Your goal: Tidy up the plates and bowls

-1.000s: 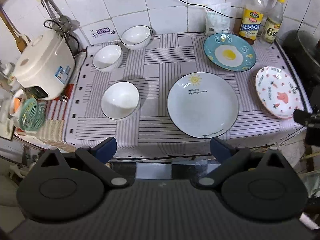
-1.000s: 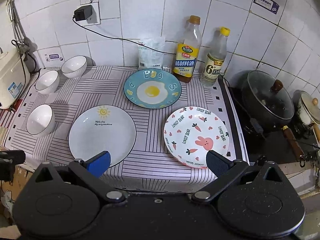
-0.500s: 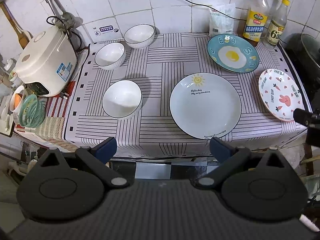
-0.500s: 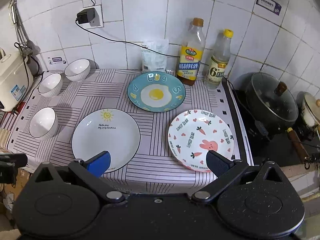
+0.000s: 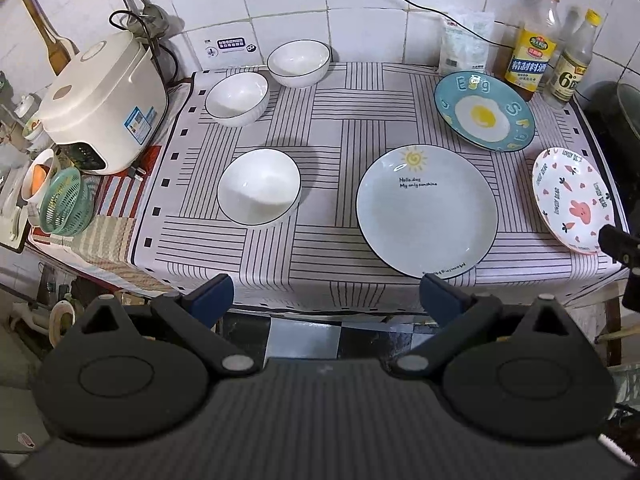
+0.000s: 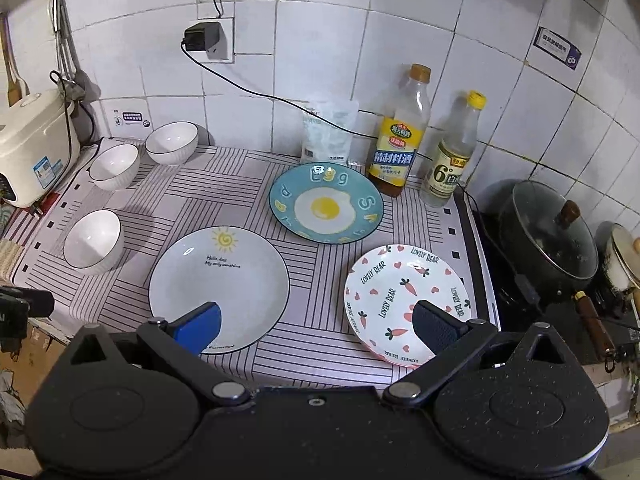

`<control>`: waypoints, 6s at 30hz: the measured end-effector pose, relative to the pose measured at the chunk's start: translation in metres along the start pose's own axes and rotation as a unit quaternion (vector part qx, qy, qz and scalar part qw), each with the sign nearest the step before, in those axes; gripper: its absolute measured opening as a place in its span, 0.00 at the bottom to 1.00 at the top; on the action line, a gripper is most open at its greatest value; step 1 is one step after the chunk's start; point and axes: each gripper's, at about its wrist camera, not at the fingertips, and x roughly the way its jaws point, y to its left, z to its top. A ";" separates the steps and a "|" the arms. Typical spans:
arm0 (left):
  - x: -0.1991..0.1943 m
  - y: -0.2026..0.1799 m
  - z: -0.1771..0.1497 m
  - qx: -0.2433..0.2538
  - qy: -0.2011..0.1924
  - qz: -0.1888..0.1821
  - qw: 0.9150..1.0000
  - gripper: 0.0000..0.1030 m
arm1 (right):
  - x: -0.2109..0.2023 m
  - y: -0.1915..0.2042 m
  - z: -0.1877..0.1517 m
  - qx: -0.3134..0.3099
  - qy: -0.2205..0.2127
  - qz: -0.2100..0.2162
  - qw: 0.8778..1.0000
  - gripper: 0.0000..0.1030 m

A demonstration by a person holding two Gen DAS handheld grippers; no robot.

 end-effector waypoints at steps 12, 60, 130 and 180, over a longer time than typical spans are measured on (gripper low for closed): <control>0.003 0.024 0.013 0.009 -0.033 -0.004 0.999 0.95 | 0.009 -0.011 -0.006 -0.001 -0.129 0.105 0.986 1.00; 0.224 -0.019 0.005 0.004 0.015 -0.119 0.993 0.28 | 0.236 -0.018 -0.070 0.136 0.026 0.279 0.950 0.22; 0.110 -0.082 0.029 0.091 0.038 -0.070 0.993 0.75 | 0.079 -0.064 -0.037 0.074 -0.050 0.141 0.986 0.80; 0.189 -0.260 0.052 0.205 -0.031 -0.156 0.966 0.83 | 0.148 -0.171 -0.123 0.280 -0.099 -0.036 0.954 0.84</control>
